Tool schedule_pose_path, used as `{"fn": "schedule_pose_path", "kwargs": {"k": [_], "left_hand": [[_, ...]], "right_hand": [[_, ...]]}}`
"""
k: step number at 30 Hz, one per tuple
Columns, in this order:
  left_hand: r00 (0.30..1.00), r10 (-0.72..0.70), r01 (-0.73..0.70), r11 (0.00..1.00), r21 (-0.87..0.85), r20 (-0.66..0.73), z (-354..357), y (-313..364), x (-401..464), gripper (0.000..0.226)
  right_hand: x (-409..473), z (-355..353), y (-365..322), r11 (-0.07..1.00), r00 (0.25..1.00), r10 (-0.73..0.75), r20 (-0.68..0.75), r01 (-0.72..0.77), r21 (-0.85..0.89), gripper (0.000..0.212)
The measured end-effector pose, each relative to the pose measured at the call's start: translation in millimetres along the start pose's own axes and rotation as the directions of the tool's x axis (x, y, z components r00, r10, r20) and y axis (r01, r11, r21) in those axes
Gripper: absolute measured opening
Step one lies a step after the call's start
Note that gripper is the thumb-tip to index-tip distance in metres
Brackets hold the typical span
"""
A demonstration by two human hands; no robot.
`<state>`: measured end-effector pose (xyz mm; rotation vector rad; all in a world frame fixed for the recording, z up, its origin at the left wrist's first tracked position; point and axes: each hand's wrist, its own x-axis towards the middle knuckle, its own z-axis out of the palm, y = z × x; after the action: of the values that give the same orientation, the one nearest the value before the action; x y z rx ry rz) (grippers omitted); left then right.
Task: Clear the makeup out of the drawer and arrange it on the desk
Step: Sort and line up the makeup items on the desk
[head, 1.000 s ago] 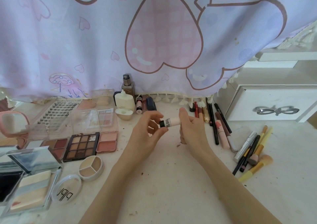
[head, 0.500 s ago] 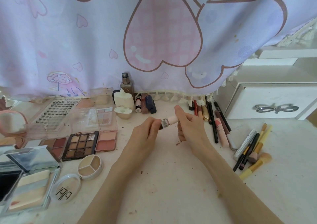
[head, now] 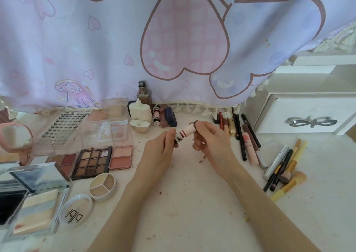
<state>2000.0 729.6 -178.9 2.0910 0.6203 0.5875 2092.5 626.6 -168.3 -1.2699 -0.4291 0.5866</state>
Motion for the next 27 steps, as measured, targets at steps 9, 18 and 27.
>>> {"fn": "schedule_pose_path", "kwargs": {"k": [9,18,27], "left_hand": [[0.987,0.144,-0.154,0.977,-0.149,-0.077,-0.2,-5.0,3.1,0.013],[0.970,-0.093,0.050,0.980,-0.191,-0.222,-3.9,-6.7,7.2,0.041],[0.927,-0.283,0.168,0.900,-0.403,-0.245,-8.6,-4.8,6.8,0.054]], "right_hand": [[1.0,-1.7,-4.0,0.998,0.999,0.017,-0.040,-0.014,0.062,0.020],[-3.6,0.0,-0.4,0.947,0.989,-0.120,0.084,0.140,-0.289,0.028],[-1.4,0.1,13.7,0.692,0.941,-0.196,0.276,0.332,-0.641,0.019]]}}
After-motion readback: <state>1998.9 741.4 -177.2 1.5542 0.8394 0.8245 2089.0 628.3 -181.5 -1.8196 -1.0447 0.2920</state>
